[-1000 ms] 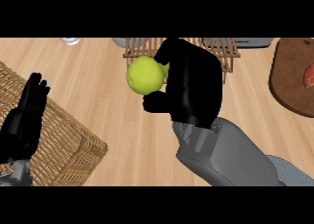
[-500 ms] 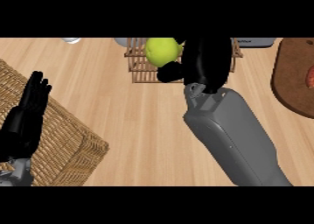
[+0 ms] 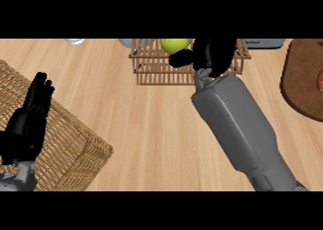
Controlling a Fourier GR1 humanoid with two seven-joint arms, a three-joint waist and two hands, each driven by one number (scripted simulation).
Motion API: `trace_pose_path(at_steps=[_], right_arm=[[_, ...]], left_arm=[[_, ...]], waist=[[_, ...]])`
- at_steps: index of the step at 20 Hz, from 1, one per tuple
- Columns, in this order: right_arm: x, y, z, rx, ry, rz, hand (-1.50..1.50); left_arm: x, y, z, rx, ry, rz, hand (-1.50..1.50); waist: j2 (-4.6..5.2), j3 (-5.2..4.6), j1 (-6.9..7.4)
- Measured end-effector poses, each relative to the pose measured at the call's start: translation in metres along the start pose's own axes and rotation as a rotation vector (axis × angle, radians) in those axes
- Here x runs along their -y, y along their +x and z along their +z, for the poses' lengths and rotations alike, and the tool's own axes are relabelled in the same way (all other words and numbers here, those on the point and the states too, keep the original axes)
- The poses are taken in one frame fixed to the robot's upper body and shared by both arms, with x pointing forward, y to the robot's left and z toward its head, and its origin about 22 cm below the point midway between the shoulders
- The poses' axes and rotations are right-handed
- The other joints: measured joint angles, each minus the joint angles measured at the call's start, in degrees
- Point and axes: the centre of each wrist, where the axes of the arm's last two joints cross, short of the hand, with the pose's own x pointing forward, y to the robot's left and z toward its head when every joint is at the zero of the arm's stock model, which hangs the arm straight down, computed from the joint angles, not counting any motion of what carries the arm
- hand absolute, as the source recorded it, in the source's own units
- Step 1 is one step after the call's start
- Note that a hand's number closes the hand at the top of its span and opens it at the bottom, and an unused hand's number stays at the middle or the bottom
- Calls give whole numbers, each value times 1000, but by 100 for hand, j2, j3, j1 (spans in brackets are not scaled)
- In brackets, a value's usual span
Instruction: Pick the pear from the placemat and place it in the tiered shelf
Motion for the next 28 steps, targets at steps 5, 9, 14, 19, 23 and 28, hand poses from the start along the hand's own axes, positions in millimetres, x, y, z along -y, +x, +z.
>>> trace_pose_path(at_steps=[5, 9, 14, 19, 23, 28], right_arm=[[-16, -15, -18, -4, 4, 7, 150], [-25, -25, -31, -52, -26, -67, -150], [-35, -34, -48, -98, 16, -126, -150], [-40, -38, -57, -82, 43, -171, -150], [-34, -32, -63, -41, 35, -230, -150], [-18, -21, -68, -12, -16, -356, -150]], left_arm=[[-1, 2, 0, -5, 0, 7, 0], [-1, 3, -1, -2, -5, 18, 0], [3, 8, -1, -13, -9, 20, 0], [1, 3, -2, -1, -14, 16, 0], [-1, 2, -2, -6, -6, 13, 0], [0, 1, 1, -6, 2, 7, 0]], waist=[[6, -12, 2], [27, -15, 36], [38, -24, 65], [33, -6, 57], [19, 1, 32], [-7, 4, -14]])
